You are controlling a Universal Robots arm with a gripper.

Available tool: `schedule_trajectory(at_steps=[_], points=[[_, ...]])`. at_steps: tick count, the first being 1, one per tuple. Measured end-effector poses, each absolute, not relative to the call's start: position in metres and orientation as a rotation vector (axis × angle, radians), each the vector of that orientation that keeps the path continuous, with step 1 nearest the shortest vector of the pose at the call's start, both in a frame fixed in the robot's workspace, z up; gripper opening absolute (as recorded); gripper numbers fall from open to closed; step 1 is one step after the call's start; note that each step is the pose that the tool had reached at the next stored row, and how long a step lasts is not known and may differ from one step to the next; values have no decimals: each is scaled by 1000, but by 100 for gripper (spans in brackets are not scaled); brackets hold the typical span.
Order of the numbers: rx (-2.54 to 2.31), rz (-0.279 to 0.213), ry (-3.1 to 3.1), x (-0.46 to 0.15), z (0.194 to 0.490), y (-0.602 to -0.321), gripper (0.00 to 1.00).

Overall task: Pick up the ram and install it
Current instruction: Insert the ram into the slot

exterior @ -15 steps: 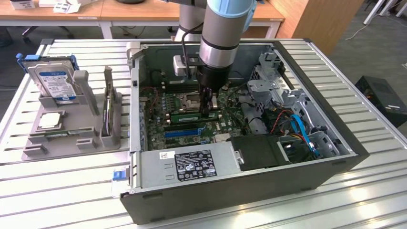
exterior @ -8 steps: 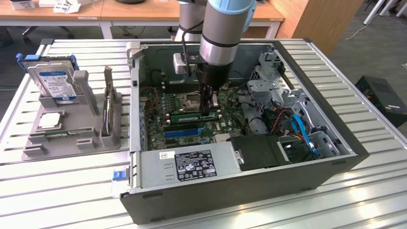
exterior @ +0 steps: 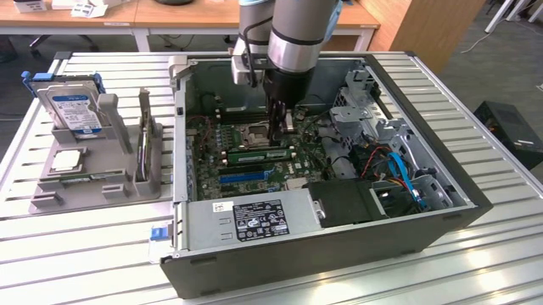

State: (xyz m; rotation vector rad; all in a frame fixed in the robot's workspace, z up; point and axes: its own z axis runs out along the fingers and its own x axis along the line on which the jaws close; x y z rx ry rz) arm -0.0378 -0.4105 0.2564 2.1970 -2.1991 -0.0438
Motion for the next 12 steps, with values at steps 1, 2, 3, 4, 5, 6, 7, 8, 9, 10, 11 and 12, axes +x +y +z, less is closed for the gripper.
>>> schedule_trajectory(at_steps=[1,2,3,4,5,6,7,8,9,10,11,12], points=[[2197,-44,-2199,-38,260,-411,25],[2197,-44,-2199,-38,264,-411,25],[2197,-44,-2199,-38,268,-410,25],[2197,-44,-2199,-38,273,-410,25],[2197,-44,-2199,-38,277,-410,25],[2197,-44,-2199,-38,281,-411,25],[2197,-44,-2199,-38,284,-411,25],[2197,-44,-2199,-38,288,-411,25],[2197,-44,-2199,-38,291,-410,25],[2197,-44,-2199,-38,295,-410,25],[2197,-44,-2199,-38,298,-411,25],[2197,-44,-2199,-38,302,-411,25]])
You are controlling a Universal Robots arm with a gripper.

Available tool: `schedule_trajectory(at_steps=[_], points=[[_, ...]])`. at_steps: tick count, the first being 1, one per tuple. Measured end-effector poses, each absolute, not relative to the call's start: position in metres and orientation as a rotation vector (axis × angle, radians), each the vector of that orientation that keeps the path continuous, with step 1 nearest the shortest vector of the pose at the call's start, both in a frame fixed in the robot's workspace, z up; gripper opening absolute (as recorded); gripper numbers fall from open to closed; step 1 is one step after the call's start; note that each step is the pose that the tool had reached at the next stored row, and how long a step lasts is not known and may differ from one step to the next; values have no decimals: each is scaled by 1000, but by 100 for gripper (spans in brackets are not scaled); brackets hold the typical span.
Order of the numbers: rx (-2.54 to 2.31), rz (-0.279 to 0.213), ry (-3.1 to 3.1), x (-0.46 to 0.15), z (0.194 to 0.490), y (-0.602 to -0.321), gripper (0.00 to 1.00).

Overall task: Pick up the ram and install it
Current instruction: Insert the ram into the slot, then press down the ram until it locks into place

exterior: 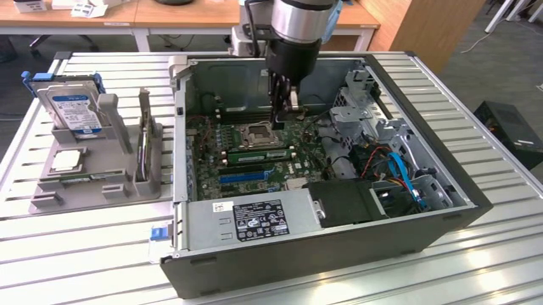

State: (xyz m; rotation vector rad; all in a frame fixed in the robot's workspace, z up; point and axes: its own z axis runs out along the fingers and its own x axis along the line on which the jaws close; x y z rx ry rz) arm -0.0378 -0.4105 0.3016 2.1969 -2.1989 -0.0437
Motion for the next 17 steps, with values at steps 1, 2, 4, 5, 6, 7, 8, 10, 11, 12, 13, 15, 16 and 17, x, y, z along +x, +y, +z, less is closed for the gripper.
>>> schedule_trajectory(at_steps=[1,2,4,5,6,7,8,10,11,12,13,15,16,17], points=[[2197,-44,-2199,-38,305,-411,25],[2197,-44,-2199,-38,308,-410,25],[2197,-44,-2199,-38,314,-411,25],[2197,-44,-2199,-38,317,-411,25],[2197,-44,-2199,-38,320,-411,25],[2197,-44,-2199,-38,323,-411,25],[2197,-44,-2199,-38,326,-411,25],[2197,-44,-2199,-38,331,-411,25],[2197,-44,-2199,-38,332,-411,25],[2197,-44,-2199,-38,331,-411,25],[2197,-44,-2199,-38,331,-411,25],[2197,-44,-2199,-38,331,-411,25],[2197,-44,-2199,-38,331,-411,25],[2197,-44,-2199,-38,331,-411,25]])
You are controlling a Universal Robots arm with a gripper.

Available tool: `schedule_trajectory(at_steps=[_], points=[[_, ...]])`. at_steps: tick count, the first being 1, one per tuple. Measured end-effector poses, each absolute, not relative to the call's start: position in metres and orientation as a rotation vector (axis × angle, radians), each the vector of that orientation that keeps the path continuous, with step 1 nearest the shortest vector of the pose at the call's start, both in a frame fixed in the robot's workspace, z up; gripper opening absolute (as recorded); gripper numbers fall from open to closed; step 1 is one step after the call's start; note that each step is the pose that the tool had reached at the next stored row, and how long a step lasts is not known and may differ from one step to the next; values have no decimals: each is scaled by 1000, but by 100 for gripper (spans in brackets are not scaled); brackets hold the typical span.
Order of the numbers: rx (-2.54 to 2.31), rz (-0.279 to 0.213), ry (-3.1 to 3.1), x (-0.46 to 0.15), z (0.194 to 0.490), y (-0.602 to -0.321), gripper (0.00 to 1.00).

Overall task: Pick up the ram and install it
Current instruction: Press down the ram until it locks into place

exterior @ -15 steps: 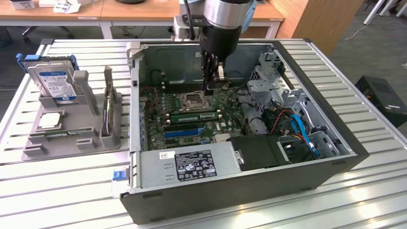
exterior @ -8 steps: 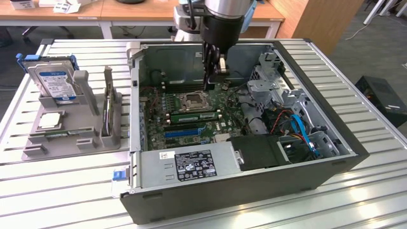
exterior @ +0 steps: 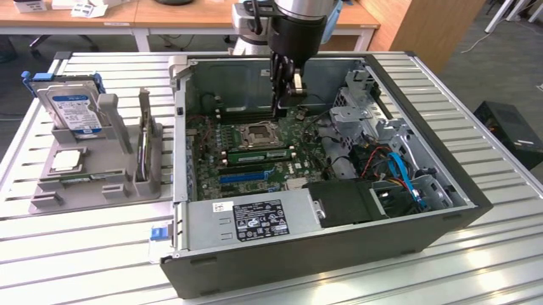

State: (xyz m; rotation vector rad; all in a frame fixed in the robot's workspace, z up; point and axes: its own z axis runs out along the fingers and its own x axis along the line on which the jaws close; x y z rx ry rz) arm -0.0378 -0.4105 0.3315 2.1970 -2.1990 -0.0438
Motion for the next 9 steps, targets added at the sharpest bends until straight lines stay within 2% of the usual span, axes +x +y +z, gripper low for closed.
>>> schedule_trajectory(at_steps=[8,9], points=[[2197,-44,-2199,-38,332,-411,24],[2197,-44,-2199,-36,332,-411,11]])
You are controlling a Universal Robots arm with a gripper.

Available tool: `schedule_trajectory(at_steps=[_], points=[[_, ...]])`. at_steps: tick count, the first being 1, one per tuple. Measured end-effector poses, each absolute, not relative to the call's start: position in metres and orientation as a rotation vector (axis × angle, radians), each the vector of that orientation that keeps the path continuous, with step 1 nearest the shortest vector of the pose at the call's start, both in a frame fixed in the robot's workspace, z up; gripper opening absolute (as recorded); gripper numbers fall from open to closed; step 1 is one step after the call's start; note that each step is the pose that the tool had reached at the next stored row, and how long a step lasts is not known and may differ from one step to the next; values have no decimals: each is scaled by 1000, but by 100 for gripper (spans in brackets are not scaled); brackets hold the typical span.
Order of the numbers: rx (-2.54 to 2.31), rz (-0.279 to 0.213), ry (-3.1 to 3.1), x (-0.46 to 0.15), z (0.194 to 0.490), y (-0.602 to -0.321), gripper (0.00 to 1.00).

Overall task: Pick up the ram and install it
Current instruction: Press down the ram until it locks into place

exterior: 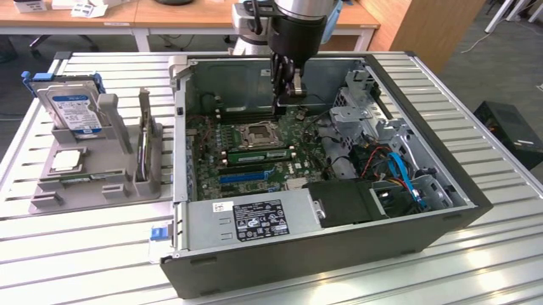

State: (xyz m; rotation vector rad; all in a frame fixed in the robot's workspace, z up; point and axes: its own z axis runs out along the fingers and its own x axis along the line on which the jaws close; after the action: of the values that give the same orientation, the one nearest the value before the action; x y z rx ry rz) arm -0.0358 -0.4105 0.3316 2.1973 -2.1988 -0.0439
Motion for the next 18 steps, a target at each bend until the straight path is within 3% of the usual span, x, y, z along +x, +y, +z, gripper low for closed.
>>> schedule_trajectory(at_steps=[18], points=[[2198,-44,-2199,-31,332,-411,11]])
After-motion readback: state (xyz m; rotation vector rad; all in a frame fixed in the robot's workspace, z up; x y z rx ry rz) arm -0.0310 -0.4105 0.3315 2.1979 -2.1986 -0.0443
